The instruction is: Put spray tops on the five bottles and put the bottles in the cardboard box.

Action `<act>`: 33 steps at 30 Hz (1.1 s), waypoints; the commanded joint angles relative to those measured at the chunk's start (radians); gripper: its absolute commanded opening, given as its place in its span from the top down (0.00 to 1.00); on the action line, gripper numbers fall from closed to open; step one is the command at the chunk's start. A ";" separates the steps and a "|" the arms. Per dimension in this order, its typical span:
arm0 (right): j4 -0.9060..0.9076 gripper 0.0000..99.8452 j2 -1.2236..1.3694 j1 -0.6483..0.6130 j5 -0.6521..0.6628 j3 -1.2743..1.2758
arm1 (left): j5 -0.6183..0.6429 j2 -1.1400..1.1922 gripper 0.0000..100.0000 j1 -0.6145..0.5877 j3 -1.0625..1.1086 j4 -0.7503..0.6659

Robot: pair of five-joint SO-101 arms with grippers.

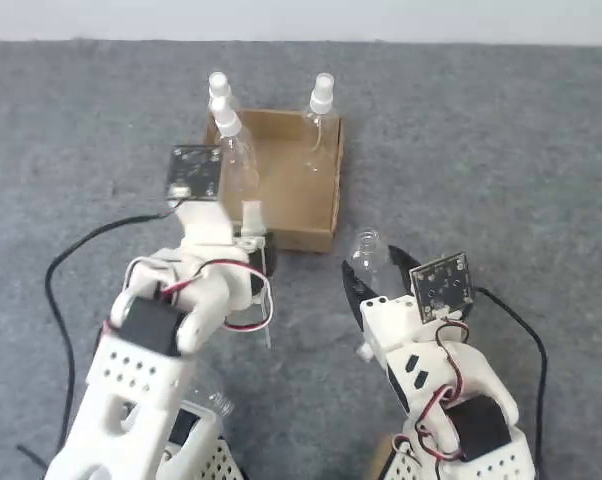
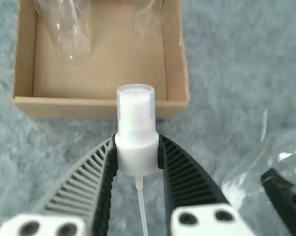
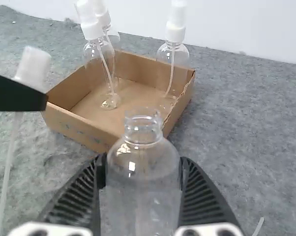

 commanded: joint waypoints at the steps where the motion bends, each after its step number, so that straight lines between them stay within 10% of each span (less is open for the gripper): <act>1: -0.028 0.99 -0.013 -0.015 -0.003 -0.012 | 0.020 -0.192 0.99 -0.029 0.038 -0.078; 33: -0.351 0.99 -0.012 -0.275 0.155 0.270 | 0.347 -0.815 0.99 -0.321 0.282 -0.244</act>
